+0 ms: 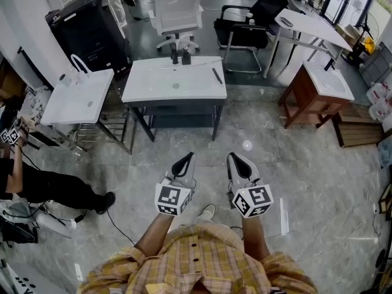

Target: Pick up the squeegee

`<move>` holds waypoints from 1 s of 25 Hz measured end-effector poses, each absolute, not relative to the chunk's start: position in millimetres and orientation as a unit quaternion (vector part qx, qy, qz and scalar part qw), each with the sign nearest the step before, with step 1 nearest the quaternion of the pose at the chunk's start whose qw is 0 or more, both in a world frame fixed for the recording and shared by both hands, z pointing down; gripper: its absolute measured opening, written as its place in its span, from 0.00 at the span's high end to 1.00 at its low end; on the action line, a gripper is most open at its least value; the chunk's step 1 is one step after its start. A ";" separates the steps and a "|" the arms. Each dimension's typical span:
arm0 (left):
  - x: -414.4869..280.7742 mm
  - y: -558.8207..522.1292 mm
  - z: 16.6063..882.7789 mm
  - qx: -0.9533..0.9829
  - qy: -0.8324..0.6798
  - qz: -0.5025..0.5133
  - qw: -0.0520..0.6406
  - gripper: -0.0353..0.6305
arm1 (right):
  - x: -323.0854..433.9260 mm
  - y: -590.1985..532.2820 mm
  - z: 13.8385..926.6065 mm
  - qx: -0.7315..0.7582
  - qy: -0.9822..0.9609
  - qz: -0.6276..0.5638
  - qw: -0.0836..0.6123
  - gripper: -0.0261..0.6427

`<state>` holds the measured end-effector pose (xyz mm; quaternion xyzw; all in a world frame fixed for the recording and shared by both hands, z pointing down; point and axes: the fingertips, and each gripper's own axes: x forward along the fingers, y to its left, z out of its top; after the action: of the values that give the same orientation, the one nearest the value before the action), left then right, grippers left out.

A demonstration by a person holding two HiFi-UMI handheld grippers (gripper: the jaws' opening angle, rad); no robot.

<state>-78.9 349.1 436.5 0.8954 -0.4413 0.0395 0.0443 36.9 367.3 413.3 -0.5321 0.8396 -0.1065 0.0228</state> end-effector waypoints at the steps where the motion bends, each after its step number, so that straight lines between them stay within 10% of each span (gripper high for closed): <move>1: -77.4 344.8 436.8 0.895 -0.442 0.041 0.044 0.95 | 37.2 362.5 414.8 -0.531 0.840 -0.106 0.022 0.98; 25: -26.9 241.9 451.3 0.892 -0.448 0.039 0.049 0.95 | 85.2 254.4 432.9 -0.526 0.842 -0.116 0.042 0.98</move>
<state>-26.9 241.9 451.3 0.8917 -0.4483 0.0389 0.0493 85.2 254.4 432.9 -0.5257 0.8416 -0.1163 0.0417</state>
